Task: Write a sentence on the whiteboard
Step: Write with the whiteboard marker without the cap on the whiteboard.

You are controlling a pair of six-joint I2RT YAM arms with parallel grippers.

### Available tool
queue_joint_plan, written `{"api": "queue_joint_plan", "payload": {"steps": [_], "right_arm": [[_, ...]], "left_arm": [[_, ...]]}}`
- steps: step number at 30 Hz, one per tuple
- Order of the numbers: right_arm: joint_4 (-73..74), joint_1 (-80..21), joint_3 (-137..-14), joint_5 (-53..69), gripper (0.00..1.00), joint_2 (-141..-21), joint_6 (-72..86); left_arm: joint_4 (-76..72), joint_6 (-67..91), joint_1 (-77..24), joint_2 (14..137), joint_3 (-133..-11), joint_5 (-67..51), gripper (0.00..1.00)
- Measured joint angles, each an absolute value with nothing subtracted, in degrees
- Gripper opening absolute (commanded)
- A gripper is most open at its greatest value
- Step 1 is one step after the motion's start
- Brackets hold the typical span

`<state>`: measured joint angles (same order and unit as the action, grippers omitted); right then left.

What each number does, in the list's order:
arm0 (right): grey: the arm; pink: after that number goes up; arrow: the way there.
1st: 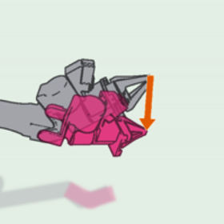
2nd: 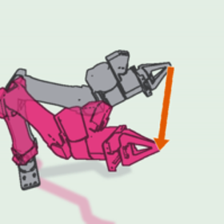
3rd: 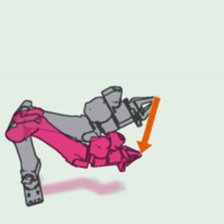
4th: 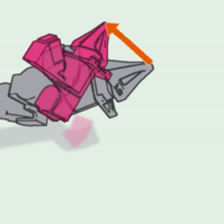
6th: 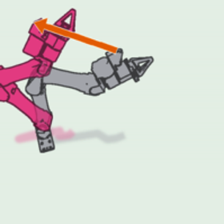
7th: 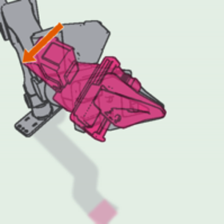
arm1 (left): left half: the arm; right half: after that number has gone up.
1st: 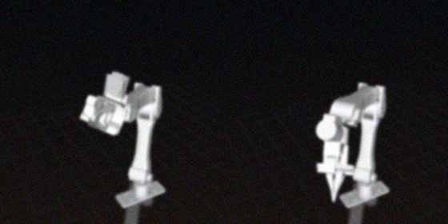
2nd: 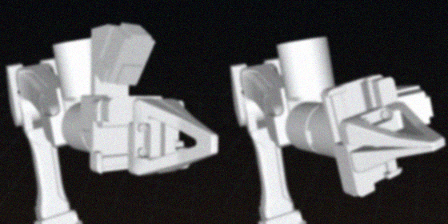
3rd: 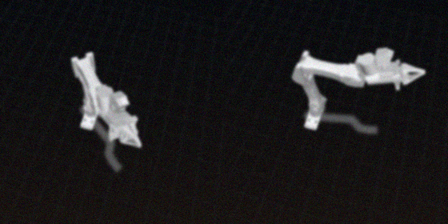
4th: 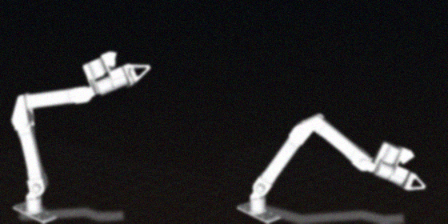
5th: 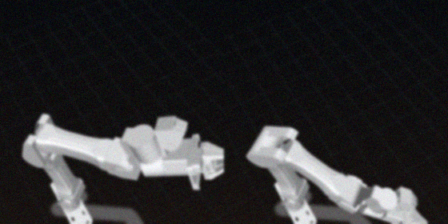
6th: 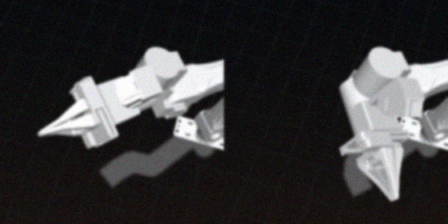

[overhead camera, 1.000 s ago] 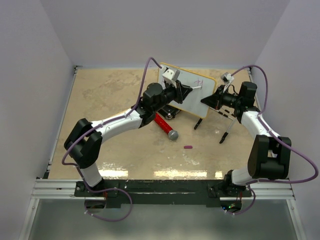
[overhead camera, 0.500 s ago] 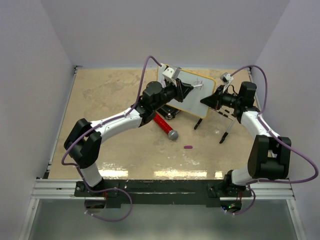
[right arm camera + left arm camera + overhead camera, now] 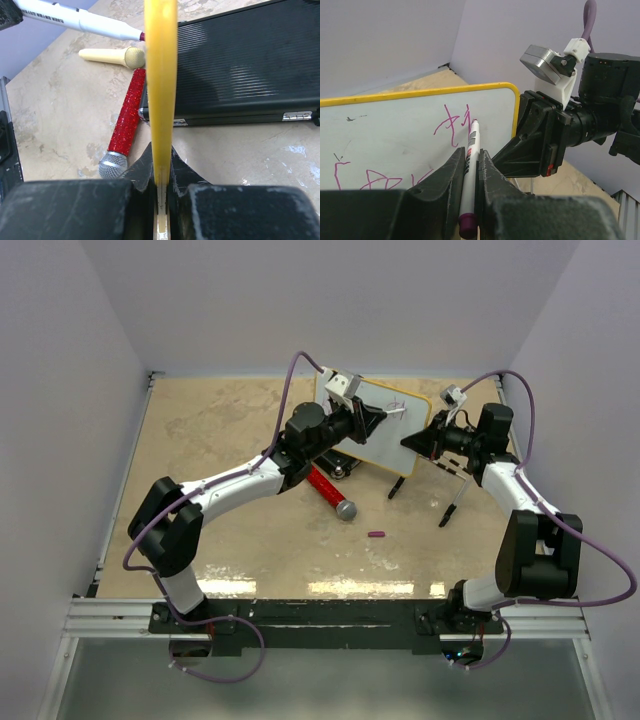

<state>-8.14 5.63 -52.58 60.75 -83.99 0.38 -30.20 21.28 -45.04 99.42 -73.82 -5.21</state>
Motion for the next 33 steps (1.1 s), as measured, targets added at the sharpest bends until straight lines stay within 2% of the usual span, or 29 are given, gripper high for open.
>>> {"api": "queue_joint_plan", "payload": {"steps": [22,33], "right_arm": [[-8.1,5.7,-52.6,60.5,0.0,-84.0,0.4],[-8.1,5.6,-52.6,60.6,0.0,-84.0,0.4]], "left_arm": [[-29.8,21.4,-45.0,99.3,-71.0,-6.0,0.0],[-28.1,21.3,-45.0,99.3,-74.2,-5.5,0.0]]}}
